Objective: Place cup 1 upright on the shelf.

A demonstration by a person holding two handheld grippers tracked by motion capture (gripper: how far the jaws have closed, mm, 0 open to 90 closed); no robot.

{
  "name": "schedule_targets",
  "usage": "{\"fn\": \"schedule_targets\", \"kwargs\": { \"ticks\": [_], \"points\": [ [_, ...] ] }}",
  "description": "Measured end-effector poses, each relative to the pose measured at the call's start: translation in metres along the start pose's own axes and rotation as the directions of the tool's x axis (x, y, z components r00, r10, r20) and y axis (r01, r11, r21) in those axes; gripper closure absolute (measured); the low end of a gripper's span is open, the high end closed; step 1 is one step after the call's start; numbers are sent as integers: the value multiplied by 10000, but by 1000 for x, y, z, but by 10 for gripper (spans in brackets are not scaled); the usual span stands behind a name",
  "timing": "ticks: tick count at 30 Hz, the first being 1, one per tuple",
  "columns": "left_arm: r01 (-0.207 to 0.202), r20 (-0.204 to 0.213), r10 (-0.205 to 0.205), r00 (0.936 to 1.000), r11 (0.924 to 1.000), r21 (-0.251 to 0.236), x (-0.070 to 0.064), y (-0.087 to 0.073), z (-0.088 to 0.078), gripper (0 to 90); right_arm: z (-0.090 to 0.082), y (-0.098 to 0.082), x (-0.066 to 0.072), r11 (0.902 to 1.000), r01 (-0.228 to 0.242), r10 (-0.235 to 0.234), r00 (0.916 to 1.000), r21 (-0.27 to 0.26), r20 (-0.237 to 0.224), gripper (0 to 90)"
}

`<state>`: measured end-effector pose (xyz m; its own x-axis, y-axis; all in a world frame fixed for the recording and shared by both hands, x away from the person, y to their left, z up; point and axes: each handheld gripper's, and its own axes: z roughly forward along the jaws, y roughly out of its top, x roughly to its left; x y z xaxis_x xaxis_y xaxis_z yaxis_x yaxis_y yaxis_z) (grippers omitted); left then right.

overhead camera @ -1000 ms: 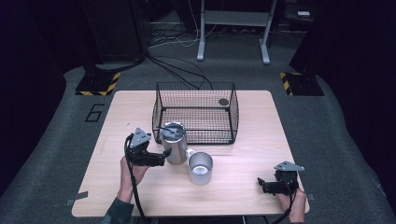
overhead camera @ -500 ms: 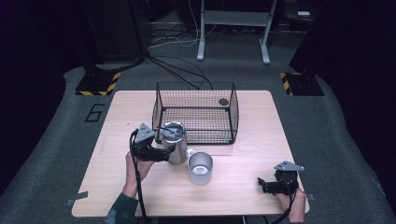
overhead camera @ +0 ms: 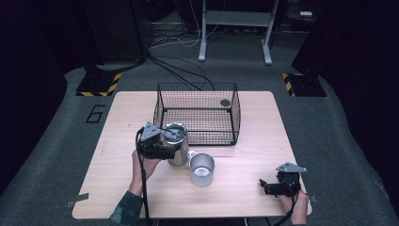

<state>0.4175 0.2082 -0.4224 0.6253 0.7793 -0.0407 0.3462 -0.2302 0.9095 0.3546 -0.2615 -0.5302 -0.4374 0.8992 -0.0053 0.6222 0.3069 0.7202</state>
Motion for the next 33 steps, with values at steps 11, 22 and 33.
{"fn": "schedule_targets", "kwargs": {
  "ticks": [11,22,33],
  "points": [
    [-125,40,126,9999,9999,-110,-1,0,10,1,0,0,1,10000,-86,86,10000,12,-13,0],
    [-127,-122,125,9998,9998,-131,-4,-2,22,7,0,0,1,10000,-82,82,10000,16,-13,0],
    [-211,-291,205,9994,9995,-215,-5,-3,23,37,0,0,0,10000,16,-16,10000,29,-1,0]
  ]
}}
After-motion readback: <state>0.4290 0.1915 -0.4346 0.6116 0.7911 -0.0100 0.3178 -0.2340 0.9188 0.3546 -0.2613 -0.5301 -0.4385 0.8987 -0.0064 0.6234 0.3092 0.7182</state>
